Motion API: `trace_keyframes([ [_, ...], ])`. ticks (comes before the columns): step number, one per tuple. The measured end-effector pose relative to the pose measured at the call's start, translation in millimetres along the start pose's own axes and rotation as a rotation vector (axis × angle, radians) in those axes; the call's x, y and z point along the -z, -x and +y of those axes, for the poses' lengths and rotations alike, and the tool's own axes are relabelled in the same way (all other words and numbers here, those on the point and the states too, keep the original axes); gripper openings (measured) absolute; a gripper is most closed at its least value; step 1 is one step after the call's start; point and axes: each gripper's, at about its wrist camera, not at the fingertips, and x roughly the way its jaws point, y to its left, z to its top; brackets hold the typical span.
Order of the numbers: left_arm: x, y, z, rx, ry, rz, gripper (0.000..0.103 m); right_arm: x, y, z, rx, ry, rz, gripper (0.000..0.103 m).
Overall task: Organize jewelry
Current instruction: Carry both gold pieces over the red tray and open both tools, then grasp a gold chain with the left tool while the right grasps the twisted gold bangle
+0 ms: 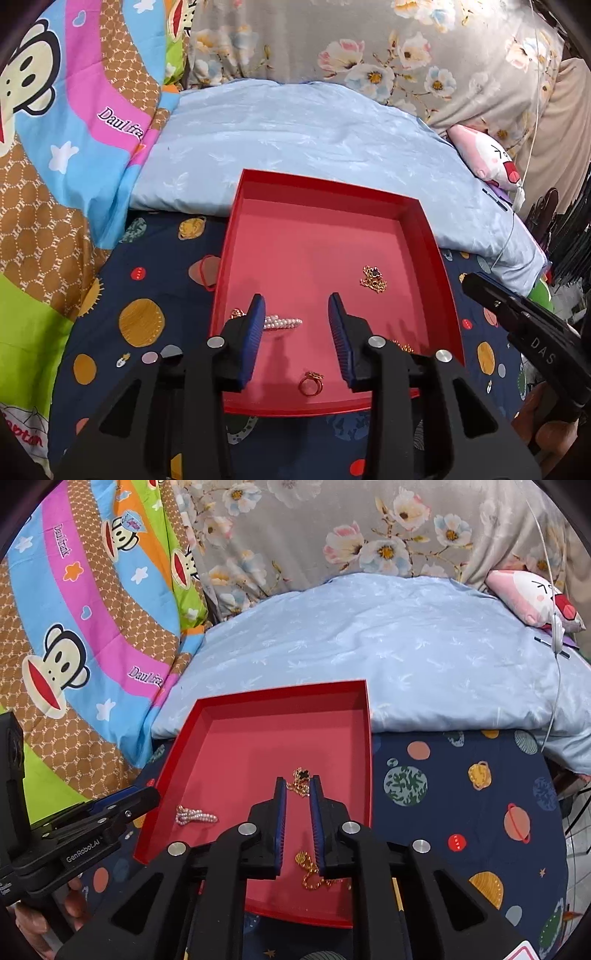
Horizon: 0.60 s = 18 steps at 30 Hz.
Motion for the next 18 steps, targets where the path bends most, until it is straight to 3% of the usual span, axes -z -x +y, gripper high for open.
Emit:
trace_keyframes([
  [3, 0.2, 13.0, 2.6, -0.007, -0.001, -0.020, 0.036, 0.0, 18.5, 1.9, -0.015, -0.006, -0.035, 0.027],
  [9, 14.8, 49.7, 9.3, 0.005, 0.015, -0.058, 0.048, 25.1, 69.6, 15.7, -0.022, 0.038, -0.087, 0.035],
  [18, 80.4, 80.8, 23.1, 0.022, 0.082, 0.020, 0.052, 100.9, 117.1, 11.2, -0.027, 0.002, -0.035, 0.039],
])
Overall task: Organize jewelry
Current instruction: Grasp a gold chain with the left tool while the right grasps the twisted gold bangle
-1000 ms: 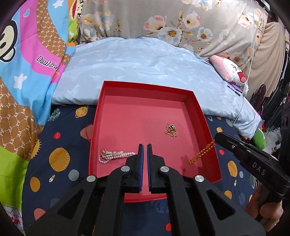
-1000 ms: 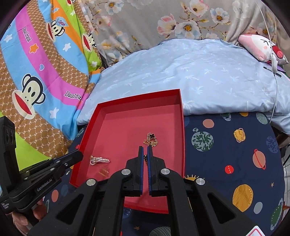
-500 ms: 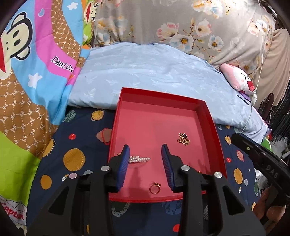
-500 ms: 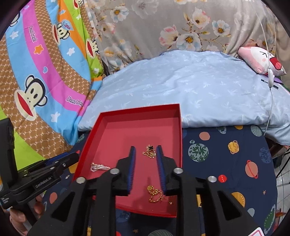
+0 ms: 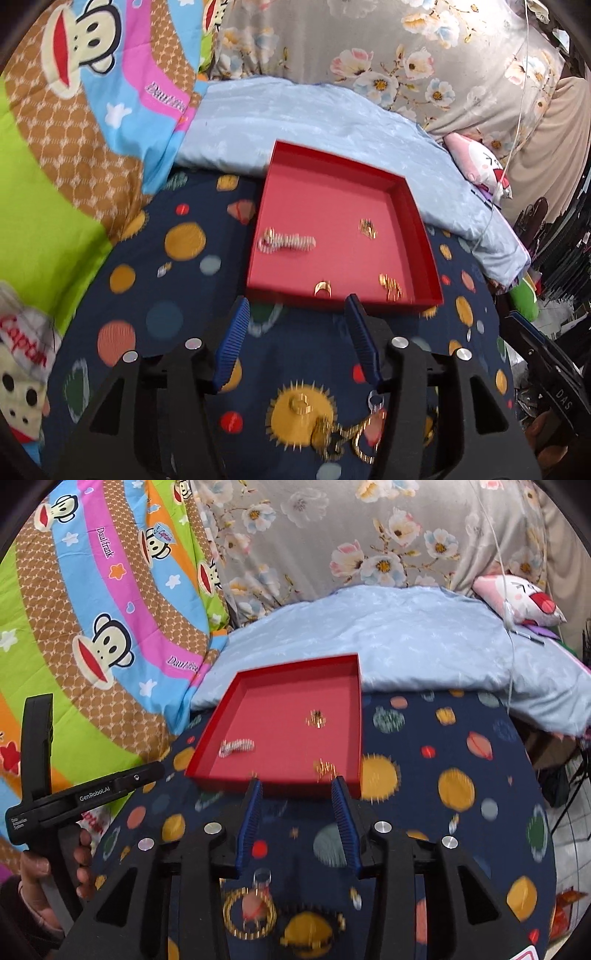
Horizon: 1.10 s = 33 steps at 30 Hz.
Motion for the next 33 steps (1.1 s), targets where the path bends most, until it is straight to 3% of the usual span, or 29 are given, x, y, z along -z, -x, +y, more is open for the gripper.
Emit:
trace_keyframes([
  [6, 49.1, 4.2, 4.2, 0.004, 0.013, 0.078, 0.052, 43.9, 17.6, -5.8, 0.014, -0.027, 0.060, 0.039],
  [14, 98.4, -6.8, -16.3, -0.008, -0.063, 0.150, 0.051, 86.7, 24.0, -11.3, 0.023, -0.059, 0.134, 0.039],
  [20, 112.8, -20.8, -23.0, -0.032, -0.093, 0.178, 0.037, 100.2, 23.4, -2.9, 0.010, -0.046, 0.159, 0.039],
  [23, 113.9, -22.7, -22.5, -0.026, -0.081, 0.174, 0.036, 103.6, 22.2, 2.3, 0.002, -0.033, 0.166, 0.039],
  [25, 113.0, -23.4, -23.3, -0.016, -0.080, 0.173, 0.031, 106.2, 20.4, 5.4, -0.005, -0.029, 0.176, 0.039],
  [27, 112.0, -23.8, -25.1, 0.002, -0.084, 0.173, 0.017, 108.3, 19.2, 8.0, -0.010, -0.026, 0.183, 0.039],
  [30, 111.5, -23.6, -29.1, 0.002, -0.098, 0.170, 0.009, 109.6, 16.2, 11.7, -0.018, -0.023, 0.195, 0.039],
  [33, 111.6, -22.7, -28.0, 0.020, -0.088, 0.175, 0.007, 110.1, 13.7, 14.3, -0.023, -0.018, 0.201, 0.039],
])
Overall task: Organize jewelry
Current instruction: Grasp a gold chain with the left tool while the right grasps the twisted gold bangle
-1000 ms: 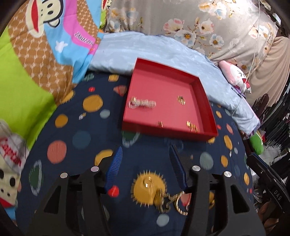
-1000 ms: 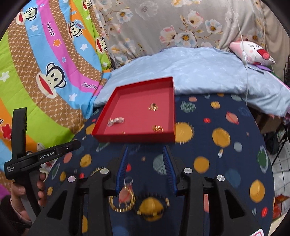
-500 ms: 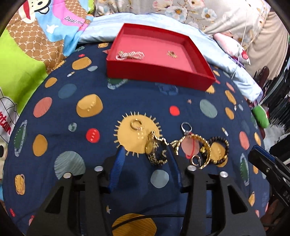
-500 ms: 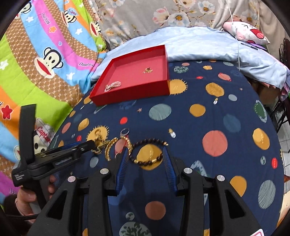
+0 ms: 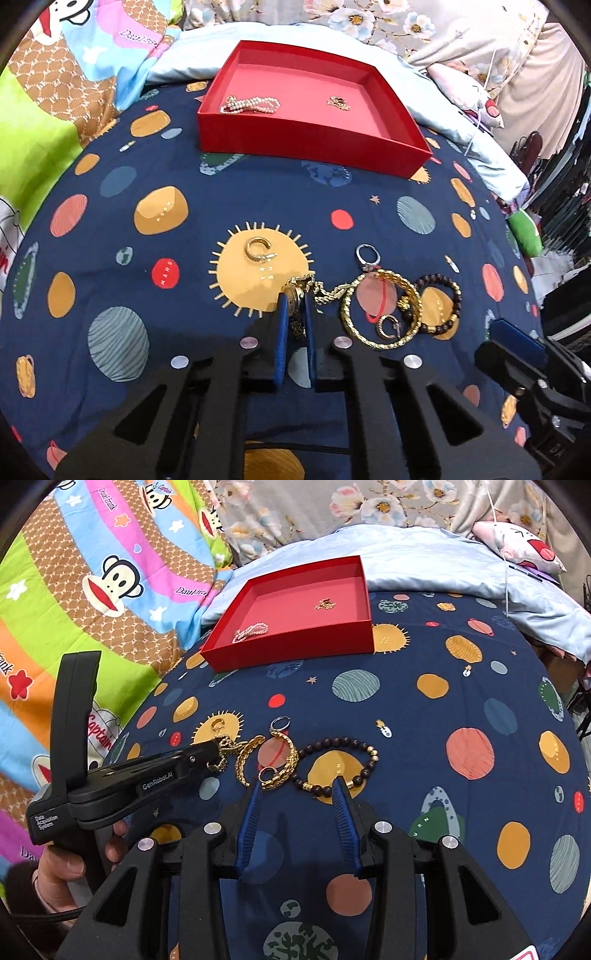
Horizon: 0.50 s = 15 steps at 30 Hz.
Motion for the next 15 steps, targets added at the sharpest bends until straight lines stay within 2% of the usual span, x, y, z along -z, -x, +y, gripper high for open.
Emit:
trace_keyframes([
  [5, 0.8, 7.8, 7.6, 0.023, 0.032, 0.000, 0.007, -4.5, -7.0, 2.7, -0.003, 0.010, 0.006, 0.039],
  [13, 0.5, 39.1, 16.3, 0.024, 0.038, -0.046, 0.007, -16.7, -33.1, 10.6, -0.006, 0.042, 0.028, 0.039],
  [15, 0.5, 46.8, 17.9, 0.018, 0.038, -0.060, 0.007, -18.5, -40.7, 12.9, 0.006, 0.055, 0.033, 0.036],
])
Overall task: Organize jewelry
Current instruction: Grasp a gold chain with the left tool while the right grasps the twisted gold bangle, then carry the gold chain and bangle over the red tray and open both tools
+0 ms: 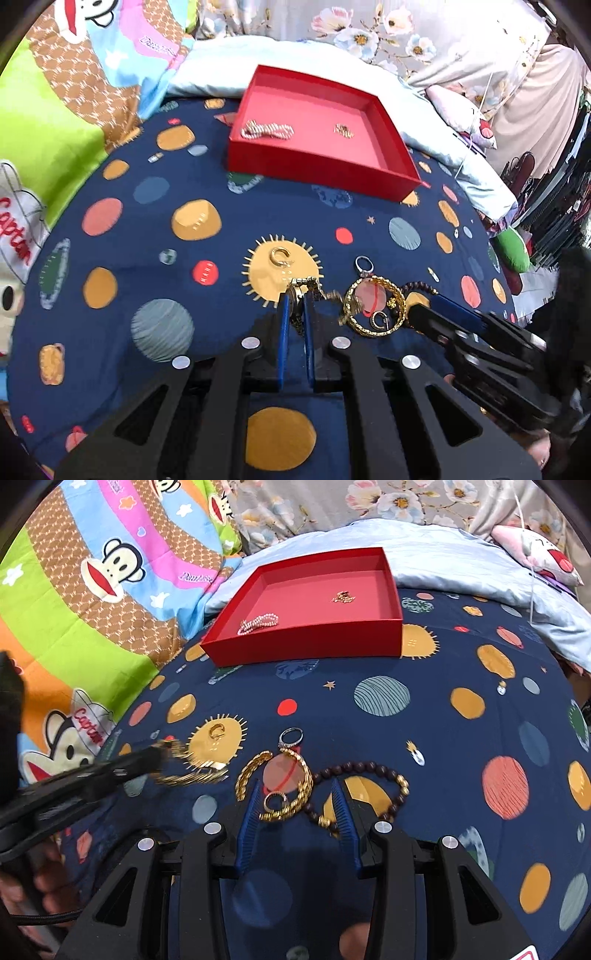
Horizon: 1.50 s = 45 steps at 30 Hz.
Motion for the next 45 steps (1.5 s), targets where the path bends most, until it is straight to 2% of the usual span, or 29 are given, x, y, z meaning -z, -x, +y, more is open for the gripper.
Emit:
trace_keyframes([
  [7, -0.3, 14.4, 8.0, -0.005, 0.018, -0.015, 0.007, -3.2, -26.0, -1.4, 0.037, 0.011, 0.049, 0.015],
  [12, 0.3, 15.2, 10.4, -0.011, 0.025, -0.009, 0.006, -3.5, -25.4, 0.5, 0.035, 0.014, 0.043, 0.006],
  [19, -3.2, 20.2, 8.2, 0.008, 0.025, -0.024, 0.006, -7.8, -8.6, 3.6, 0.010, 0.012, 0.007, 0.006],
  [27, -16.5, 31.8, -2.8, 0.030, 0.001, -0.058, 0.006, -29.6, 22.2, 6.7, -0.006, 0.011, -0.070, 0.006],
  [34, -55.5, 42.2, -11.8, 0.039, -0.041, -0.129, 0.006, -67.8, 40.4, -5.9, 0.010, 0.007, -0.146, 0.006],
  [39, -103.1, 39.7, -15.2, 0.050, -0.063, -0.183, 0.006, -109.6, 46.0, -20.7, 0.015, -0.011, -0.208, 0.006],
  [45, -151.0, 29.2, -26.1, 0.029, -0.108, -0.242, 0.006, -159.0, 29.9, -36.3, 0.035, -0.030, -0.241, 0.006],
])
